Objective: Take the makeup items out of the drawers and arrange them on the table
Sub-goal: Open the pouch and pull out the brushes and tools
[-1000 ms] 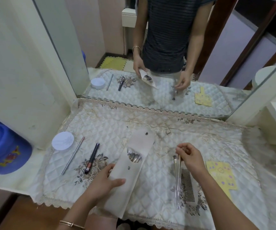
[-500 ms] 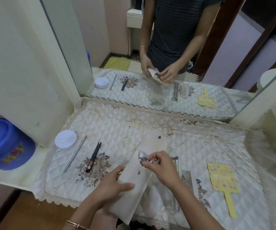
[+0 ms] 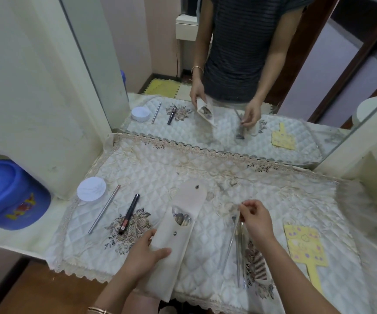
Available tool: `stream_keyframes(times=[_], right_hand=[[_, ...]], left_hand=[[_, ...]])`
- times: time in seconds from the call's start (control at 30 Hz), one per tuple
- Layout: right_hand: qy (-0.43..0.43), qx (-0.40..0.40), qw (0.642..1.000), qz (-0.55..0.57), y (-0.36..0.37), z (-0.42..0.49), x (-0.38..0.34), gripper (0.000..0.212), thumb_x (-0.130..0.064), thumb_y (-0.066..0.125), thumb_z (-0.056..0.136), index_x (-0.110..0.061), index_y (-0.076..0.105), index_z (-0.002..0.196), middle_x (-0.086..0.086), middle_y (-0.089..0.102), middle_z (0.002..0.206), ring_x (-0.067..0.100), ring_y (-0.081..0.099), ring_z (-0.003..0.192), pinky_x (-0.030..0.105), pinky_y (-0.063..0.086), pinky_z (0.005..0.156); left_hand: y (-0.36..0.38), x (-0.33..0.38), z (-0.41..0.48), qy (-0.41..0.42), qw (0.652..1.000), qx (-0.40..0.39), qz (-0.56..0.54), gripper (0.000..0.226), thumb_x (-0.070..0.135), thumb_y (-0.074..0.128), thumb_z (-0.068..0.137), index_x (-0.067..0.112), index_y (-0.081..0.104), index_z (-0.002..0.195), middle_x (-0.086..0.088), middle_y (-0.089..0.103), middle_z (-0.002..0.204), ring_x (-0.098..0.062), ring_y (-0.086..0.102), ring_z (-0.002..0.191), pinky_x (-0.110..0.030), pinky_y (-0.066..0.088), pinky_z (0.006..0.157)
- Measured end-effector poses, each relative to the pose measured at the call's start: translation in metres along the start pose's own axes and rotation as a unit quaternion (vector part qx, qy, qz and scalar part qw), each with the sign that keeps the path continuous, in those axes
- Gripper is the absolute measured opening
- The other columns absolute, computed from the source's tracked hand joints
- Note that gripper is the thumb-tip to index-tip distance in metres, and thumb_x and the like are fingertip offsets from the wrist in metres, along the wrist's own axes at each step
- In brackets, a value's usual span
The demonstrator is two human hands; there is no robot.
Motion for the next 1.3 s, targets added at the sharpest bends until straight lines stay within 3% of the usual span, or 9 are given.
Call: stream_keyframes(times=[0.1, 0.17, 0.37, 0.57, 0.83, 0.9, 1.0, 1.17, 1.3], right_hand=[[-0.012, -0.046, 0.992, -0.117, 0.021, -0.01, 0.013, 0.008, -0.01, 0.062, 0.084, -0.01, 0.058, 0.091, 0.005, 0.058, 0.08, 0.021, 0.055, 0.078, 0.02, 0.042, 0.062], [-0.045, -0.043, 0.982, -0.178, 0.029, -0.013, 0.011, 0.031, -0.013, 0.065, 0.082, -0.006, 0.056, 0.111, 0.007, 0.057, 0.099, 0.016, 0.051, 0.088, 0.02, 0.04, 0.072], [-0.117, -0.117, 0.986, -0.016, 0.062, -0.019, -0.051, 0.059, -0.023, 0.062, 0.085, -0.021, 0.035, 0.137, -0.007, 0.036, 0.131, 0.01, 0.041, 0.118, 0.03, 0.037, 0.102], [-0.234, -0.19, 0.947, -0.108, 0.091, -0.054, -0.078, 0.021, -0.011, 0.065, 0.082, -0.031, 0.067, 0.08, -0.024, 0.067, 0.073, -0.009, 0.059, 0.076, 0.006, 0.043, 0.072], [-0.323, -0.181, 0.909, -0.192, 0.104, -0.101, -0.049, 0.035, -0.037, 0.046, 0.073, -0.014, 0.071, 0.085, 0.004, 0.07, 0.087, 0.005, 0.05, 0.09, 0.014, 0.038, 0.084], [-0.324, -0.174, 0.908, -0.202, 0.104, -0.101, -0.045, 0.035, -0.035, 0.045, 0.074, -0.014, 0.07, 0.086, 0.005, 0.069, 0.088, 0.006, 0.048, 0.093, 0.013, 0.036, 0.086], [-0.333, -0.174, 0.9, -0.22, 0.105, -0.102, -0.038, 0.026, -0.031, 0.049, 0.075, -0.018, 0.068, 0.087, 0.004, 0.068, 0.087, 0.003, 0.049, 0.091, 0.014, 0.038, 0.086], [-0.328, -0.168, 0.899, -0.238, 0.094, -0.104, -0.025, 0.039, -0.04, 0.05, 0.078, -0.014, 0.071, 0.098, 0.003, 0.07, 0.104, 0.005, 0.047, 0.106, 0.001, 0.025, 0.096], [-0.311, -0.185, 0.881, -0.303, 0.086, -0.102, 0.005, 0.047, -0.046, 0.038, 0.081, -0.02, 0.068, 0.106, -0.003, 0.061, 0.126, 0.008, 0.046, 0.124, 0.015, 0.029, 0.106]], left_hand=[[0.0, -0.006, -0.001, -0.014, 0.998, 0.006, -0.054, 0.039, 0.011, 0.077, 0.067, 0.02, 0.059, 0.101, -0.003, 0.068, 0.101, -0.02, 0.066, 0.086, -0.034, 0.053, 0.073], [0.004, -0.007, -0.002, -0.021, 0.995, -0.007, -0.092, 0.038, 0.009, 0.078, 0.064, 0.022, 0.061, 0.096, -0.005, 0.071, 0.099, -0.023, 0.069, 0.085, -0.037, 0.056, 0.076], [0.027, -0.006, -0.007, -0.024, 0.983, -0.118, -0.139, 0.051, 0.012, 0.077, 0.057, 0.01, 0.064, 0.106, -0.01, 0.074, 0.098, -0.023, 0.071, 0.085, -0.031, 0.056, 0.07], [0.037, -0.008, -0.004, -0.06, 0.971, -0.103, -0.207, 0.038, 0.014, 0.074, 0.067, 0.002, 0.064, 0.101, -0.014, 0.074, 0.091, -0.025, 0.07, 0.077, -0.032, 0.054, 0.067], [0.047, 0.003, 0.002, -0.069, 0.969, -0.108, -0.21, 0.032, 0.027, 0.067, 0.068, 0.012, 0.071, 0.096, -0.013, 0.074, 0.098, -0.031, 0.068, 0.096, -0.046, 0.049, 0.092], [0.052, 0.004, 0.0, -0.072, 0.966, -0.117, -0.219, 0.016, 0.023, 0.062, 0.075, 0.011, 0.072, 0.08, -0.007, 0.074, 0.08, -0.023, 0.069, 0.078, -0.04, 0.051, 0.078], [0.066, 0.003, 0.0, -0.099, 0.948, -0.141, -0.266, 0.041, 0.019, 0.047, 0.082, 0.012, 0.06, 0.044, 0.0, 0.055, 0.042, -0.013, 0.052, 0.038, -0.024, 0.041, 0.047], [0.065, 0.004, 0.017, -0.058, 0.979, -0.08, -0.178, 0.021, 0.027, 0.055, 0.089, 0.013, 0.067, 0.098, -0.003, 0.073, 0.085, -0.011, 0.069, 0.068, -0.021, 0.051, 0.057], [0.073, 0.009, 0.03, -0.035, 0.995, -0.03, -0.09, 0.028, 0.026, 0.056, 0.088, 0.01, 0.05, 0.11, -0.009, 0.065, 0.109, -0.021, 0.064, 0.095, -0.032, 0.052, 0.079]])
Point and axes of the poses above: each hand's wrist, its own z-axis towards the middle knuckle, its own y-axis out of the palm, x = y × z, the point moved 10 cm from there along z, towards the middle knuckle
